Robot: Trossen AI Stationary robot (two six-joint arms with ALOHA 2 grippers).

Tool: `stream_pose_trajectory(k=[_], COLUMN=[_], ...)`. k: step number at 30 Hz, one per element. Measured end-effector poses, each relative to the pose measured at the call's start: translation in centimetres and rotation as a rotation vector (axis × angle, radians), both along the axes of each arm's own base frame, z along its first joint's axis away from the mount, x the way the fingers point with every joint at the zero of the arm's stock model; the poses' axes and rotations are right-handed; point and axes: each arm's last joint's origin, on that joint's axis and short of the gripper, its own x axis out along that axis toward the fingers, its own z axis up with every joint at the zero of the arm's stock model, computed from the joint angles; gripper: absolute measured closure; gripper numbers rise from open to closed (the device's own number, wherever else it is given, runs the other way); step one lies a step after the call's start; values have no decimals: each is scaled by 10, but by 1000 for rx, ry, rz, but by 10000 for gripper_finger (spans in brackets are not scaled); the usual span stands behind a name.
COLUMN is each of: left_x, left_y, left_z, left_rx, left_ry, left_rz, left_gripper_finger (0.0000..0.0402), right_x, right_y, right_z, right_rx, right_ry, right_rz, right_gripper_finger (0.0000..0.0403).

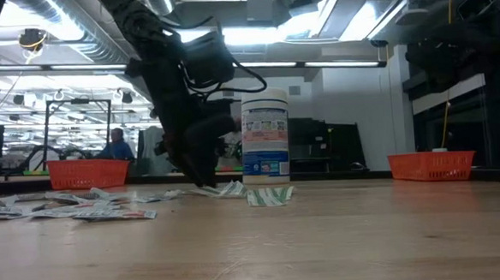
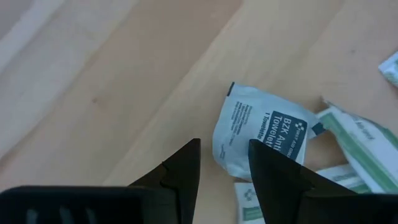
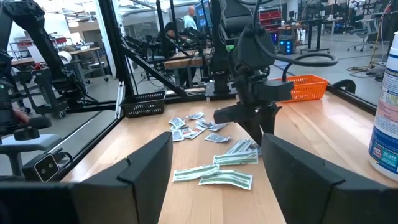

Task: Pick & Place First Aid Supplies
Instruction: Put the gray towelette pack into the right orange bin

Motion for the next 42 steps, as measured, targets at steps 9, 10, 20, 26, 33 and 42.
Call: stream_pose_trajectory(k=[9,10,20,26,33,42], left_x=[-1,-1,-3,-6,-10,-11], left_y=[2,1,2,-1,-6,-9], left_z=[0,0,4,28,59,66], left_rx=[13,19,121,202,273,258], left_ry=[17,25,65,13,-90,-132], left_rz=[-40,-52,-153,-194,-242,-269], left_gripper_finger=[324,341,400,400,400,400], right_x=[0,0,0,0,0,0], right_y=[0,0,0,0,0,0], right_z=[0,0,0,0,0,0], right_rx=[0,0,0,0,0,0], right_ry=[0,0,0,0,0,0], right_rz=[0,0,0,0,0,0], right_gripper_finger=[158,158,158,158,158,158])
